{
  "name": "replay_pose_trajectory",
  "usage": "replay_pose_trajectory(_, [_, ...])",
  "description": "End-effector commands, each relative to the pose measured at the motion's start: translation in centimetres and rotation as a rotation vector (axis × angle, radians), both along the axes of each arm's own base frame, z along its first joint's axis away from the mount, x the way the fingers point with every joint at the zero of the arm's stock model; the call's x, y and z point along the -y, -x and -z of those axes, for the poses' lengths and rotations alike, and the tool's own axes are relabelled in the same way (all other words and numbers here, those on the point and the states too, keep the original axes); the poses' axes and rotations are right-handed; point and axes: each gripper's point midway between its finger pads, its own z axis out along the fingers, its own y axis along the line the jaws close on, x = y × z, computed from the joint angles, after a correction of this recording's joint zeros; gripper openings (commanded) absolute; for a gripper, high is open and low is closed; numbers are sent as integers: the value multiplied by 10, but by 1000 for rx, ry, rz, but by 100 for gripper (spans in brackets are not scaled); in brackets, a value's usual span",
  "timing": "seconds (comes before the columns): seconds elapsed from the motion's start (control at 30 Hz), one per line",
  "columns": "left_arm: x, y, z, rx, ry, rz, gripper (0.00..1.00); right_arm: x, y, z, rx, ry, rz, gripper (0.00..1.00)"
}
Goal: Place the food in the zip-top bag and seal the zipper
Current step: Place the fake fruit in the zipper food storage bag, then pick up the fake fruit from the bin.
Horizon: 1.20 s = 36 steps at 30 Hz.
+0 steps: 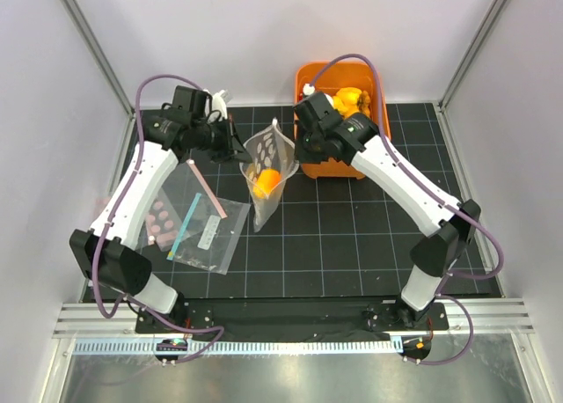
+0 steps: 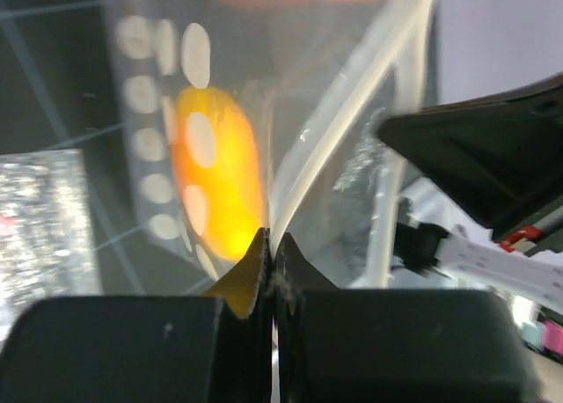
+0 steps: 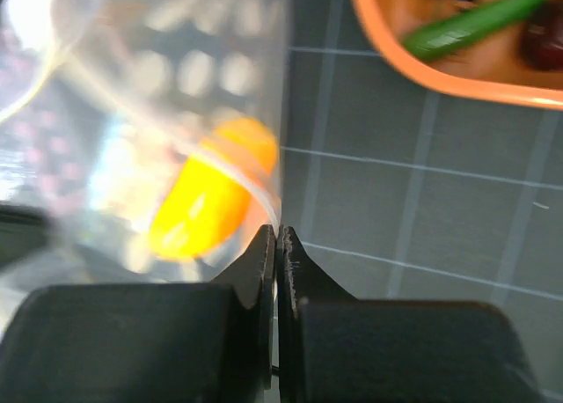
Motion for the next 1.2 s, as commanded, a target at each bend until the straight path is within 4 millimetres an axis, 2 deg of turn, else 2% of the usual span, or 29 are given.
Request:
replay_pose_trajectory(0.0, [-43, -2, 9, 52, -258, -45, 0, 57, 21, 14, -71, 301, 3, 1])
replay_pose_trajectory(0.03, [-50, -6, 3, 78, -296, -65, 0, 61, 21, 14, -61, 312, 5, 1])
replay_pose_trajectory(0.1, [-66, -7, 6, 82, -383, -102, 0, 67, 21, 8, -43, 304, 19, 1])
replay_pose_trajectory(0.17, [-74, -9, 1, 105, -424, -111, 0, 64, 23, 13, -57, 279, 5, 1])
replay_pose_trajectory(0.2, [-81, -9, 2, 106, -460, -122, 0, 52, 24, 9, -53, 220, -24, 1])
replay_pose_trajectory(0.27, [-86, -10, -4, 122, -481, -135, 0, 39, 27, 17, -74, 158, -52, 1])
replay_pose_trajectory(0.3, [-88, -10, -6, 126, -491, -136, 0, 28, 24, 16, -68, 109, -63, 1])
replay_pose_trajectory(0.33, [-91, -11, -9, 138, -502, -142, 0, 16, 29, 21, -101, 61, -102, 1])
replay_pose_trajectory(0.4, [-92, -11, -14, 154, -505, -149, 0, -2, 26, 20, -103, -13, -129, 26])
replay_pose_trajectory(0.47, [-93, -10, -16, 159, -507, -151, 0, -17, 28, 24, -138, -74, -154, 47])
replay_pose_trajectory(0.57, [-90, -8, -7, 142, -502, -132, 0, -22, 16, 18, -116, -114, -144, 60])
replay_pose_trajectory(0.6, [-89, -7, -4, 137, -498, -126, 0, -22, 10, 13, -103, -129, -139, 61])
replay_pose_trajectory(0.7, [-85, -4, 6, 124, -477, -107, 0, -12, -9, 0, -73, -165, -114, 63])
replay_pose_trajectory(0.83, [-81, -5, 19, 105, -467, -100, 0, 13, -37, -12, -27, -194, -60, 66])
replay_pose_trajectory(0.87, [-81, -6, 19, 105, -467, -100, 0, 25, -46, -14, -14, -200, -35, 68])
replay_pose_trajectory(0.93, [-82, -7, 23, 98, -475, -96, 0, 34, -59, -20, 27, -205, -17, 74])
replay_pose_trajectory(1.07, [-80, -11, 21, 111, -472, -96, 0, 68, -95, -20, 61, -199, 73, 75])
replay_pose_trajectory(1.17, [-78, -13, 20, 115, -461, -95, 1, 80, -119, -8, 50, -182, 110, 76])
